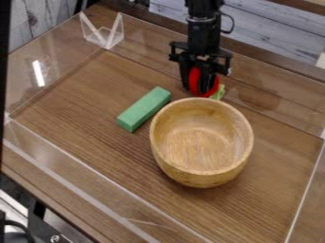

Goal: Move the red object to the right side of the table

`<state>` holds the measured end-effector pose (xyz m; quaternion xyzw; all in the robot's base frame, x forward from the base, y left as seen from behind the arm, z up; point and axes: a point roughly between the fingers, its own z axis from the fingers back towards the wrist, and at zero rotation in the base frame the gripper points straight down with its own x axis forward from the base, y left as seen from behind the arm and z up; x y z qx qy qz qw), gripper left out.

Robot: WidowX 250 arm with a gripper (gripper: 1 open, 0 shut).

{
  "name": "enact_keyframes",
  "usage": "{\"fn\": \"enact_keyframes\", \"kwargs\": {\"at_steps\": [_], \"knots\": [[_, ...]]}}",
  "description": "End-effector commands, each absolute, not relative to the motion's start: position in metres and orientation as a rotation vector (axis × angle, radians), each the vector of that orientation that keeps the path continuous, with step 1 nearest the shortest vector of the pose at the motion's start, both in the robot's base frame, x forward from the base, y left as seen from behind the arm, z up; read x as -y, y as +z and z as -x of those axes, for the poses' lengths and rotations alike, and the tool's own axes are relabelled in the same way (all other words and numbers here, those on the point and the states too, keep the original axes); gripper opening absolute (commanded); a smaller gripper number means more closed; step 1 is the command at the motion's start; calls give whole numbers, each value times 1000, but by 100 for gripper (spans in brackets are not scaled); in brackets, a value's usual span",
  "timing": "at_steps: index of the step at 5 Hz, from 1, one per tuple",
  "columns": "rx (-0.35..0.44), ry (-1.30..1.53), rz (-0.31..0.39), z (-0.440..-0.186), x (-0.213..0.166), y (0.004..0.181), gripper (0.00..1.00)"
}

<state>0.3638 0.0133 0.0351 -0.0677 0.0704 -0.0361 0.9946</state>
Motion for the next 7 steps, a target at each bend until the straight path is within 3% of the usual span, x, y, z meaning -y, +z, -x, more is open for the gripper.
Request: {"fn": "enact_keyframes", "kwargs": {"at_steps": [1, 3, 6, 7], "knots": [[-73, -114, 114, -378, -3, 56, 0], [-86, -124, 99, -373, 18, 42, 0], [-94, -101, 85, -374, -5, 44, 0], [-93, -60, 84, -375, -9, 47, 100]]}}
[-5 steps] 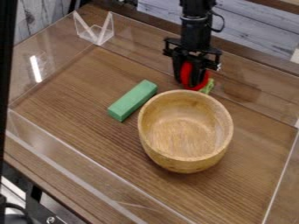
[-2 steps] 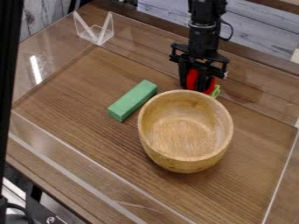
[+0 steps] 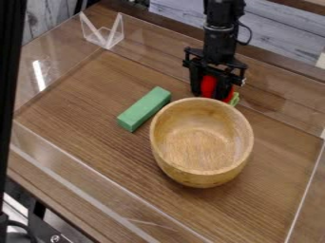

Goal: Move the red object to the right side of the table

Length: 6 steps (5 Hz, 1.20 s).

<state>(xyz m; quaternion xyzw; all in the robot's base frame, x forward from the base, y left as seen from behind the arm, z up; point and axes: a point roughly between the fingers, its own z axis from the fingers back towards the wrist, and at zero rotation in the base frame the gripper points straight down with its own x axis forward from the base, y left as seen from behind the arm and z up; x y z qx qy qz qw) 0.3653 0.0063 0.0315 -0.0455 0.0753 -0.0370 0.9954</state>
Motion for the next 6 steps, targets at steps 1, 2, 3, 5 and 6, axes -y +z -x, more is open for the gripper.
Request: {"fn": "enact_keyframes", "kwargs": {"at_steps": [1, 2, 3, 5, 6], "knots": [[-86, -19, 84, -377, -14, 52, 0], [-83, 5, 80, -377, -10, 50, 0], [-12, 47, 64, -375, -11, 75, 0], [150, 2, 45, -361, 29, 122, 0], [155, -83, 56, -355, 68, 123, 0]]}}
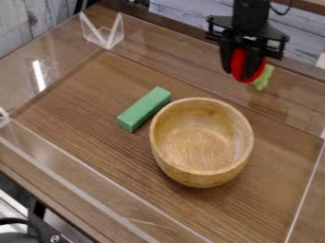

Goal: Move the red object to the right side of the table

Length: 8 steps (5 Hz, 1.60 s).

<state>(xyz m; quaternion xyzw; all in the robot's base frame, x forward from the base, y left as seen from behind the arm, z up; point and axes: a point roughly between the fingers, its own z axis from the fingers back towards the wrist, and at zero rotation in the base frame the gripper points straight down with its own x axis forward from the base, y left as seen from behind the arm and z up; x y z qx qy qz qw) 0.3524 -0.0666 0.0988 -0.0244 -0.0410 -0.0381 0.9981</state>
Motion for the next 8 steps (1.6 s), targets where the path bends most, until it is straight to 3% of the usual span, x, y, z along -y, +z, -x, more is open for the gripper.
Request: {"fn": "enact_keyframes", "kwargs": {"at_steps": [1, 3, 5, 6, 8], "knots": [[139, -151, 67, -345, 102, 115, 0], [105, -206, 86, -329, 126, 90, 0], [66, -280, 99, -340, 134, 61, 0], [63, -312, 98, -345, 141, 52, 0], [97, -281, 85, -345, 143, 52, 0]]}}
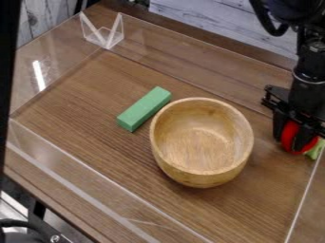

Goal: Move the red object to the right side of the table

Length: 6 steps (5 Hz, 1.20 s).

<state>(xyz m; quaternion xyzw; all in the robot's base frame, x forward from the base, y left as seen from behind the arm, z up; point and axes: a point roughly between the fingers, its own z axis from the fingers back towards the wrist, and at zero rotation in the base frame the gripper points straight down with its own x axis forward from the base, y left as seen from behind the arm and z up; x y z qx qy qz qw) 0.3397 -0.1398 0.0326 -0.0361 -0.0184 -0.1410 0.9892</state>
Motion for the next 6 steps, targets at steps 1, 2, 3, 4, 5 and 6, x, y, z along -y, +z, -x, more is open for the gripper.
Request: {"fn": "enact_keyframes", "kwargs": {"at_steps": [1, 2, 3, 4, 5, 6], "knots": [[116, -224, 77, -346, 138, 49, 0], [129, -303, 78, -349, 147, 65, 0], [143, -384, 80, -350, 157, 80, 0], [147, -464, 84, -351, 160, 89, 0], [147, -512, 89, -346, 161, 85, 0], [143, -557, 95, -341, 160, 80, 0]]}}
